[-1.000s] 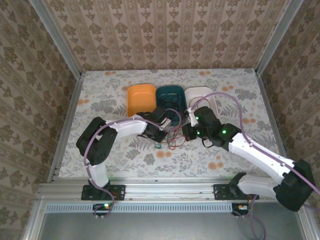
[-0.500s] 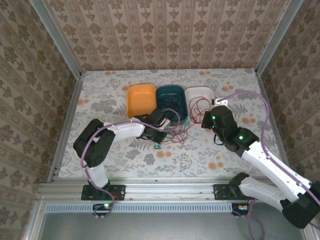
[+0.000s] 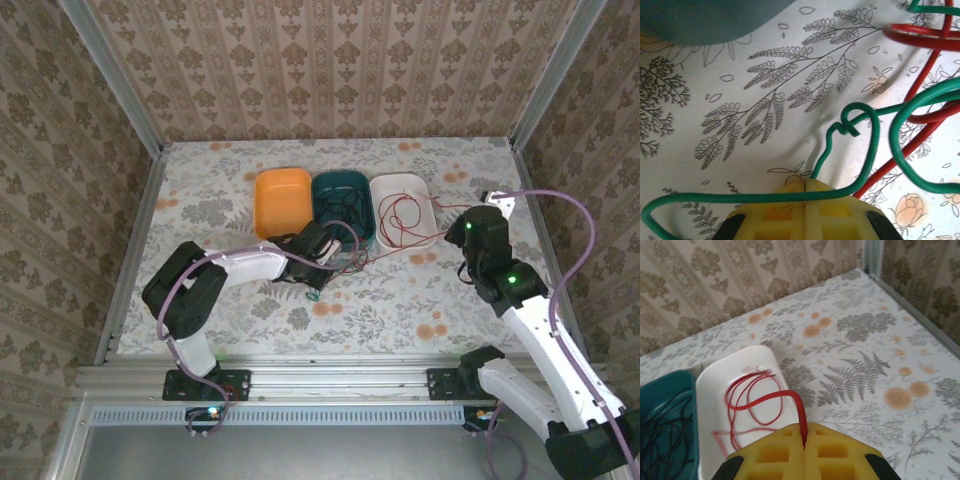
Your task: Untangle the cables
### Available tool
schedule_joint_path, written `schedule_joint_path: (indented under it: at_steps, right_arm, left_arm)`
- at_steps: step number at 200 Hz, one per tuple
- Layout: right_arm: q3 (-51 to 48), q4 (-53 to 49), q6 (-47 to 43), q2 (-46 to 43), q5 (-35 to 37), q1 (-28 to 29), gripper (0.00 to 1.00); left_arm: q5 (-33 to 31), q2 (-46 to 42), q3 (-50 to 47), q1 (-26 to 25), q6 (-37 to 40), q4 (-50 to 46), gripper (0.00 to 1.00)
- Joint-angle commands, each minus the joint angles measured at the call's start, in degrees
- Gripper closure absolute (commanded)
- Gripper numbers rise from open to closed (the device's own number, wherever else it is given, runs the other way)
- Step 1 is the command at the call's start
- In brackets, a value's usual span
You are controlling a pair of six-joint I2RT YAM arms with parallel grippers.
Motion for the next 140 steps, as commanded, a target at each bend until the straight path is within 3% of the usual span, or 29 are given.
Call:
schedule_joint_path:
  at_steps: [1, 47, 66, 125, 140]
  right_arm:
    - [3.8, 4.4, -0.6, -3.3, 5.6, -5.3, 1.00]
    - [8.3, 5.1, 0.3, -3.4, -0.8, -15.1, 1.00]
    - [9.4, 6.0, 0.9, -2.2, -9.0, -18.3, 1.00]
    - [10.2, 7.7, -3.4, 2.2, -35.1, -17.9, 1.00]
    - [10.5, 7.5, -5.2, 2.2, -41.3, -16.6, 1.00]
  left_arm:
    - [-3.4, 1.8, -4.5, 0.0, -2.2, -9.7, 1.00]
    - [-5.8, 1.5, -6.2, -0.1, -3.8, -11.0, 1.00]
    - [-6.3, 1.4, -6.5, -0.1, -3.9, -10.8, 1.00]
    - [-4.8, -7.6, -5.2, -2.2, 3.3, -6.2, 1.00]
    - [-4.1, -11.9, -5.1, -3.0, 5.7, -4.2, 0.70]
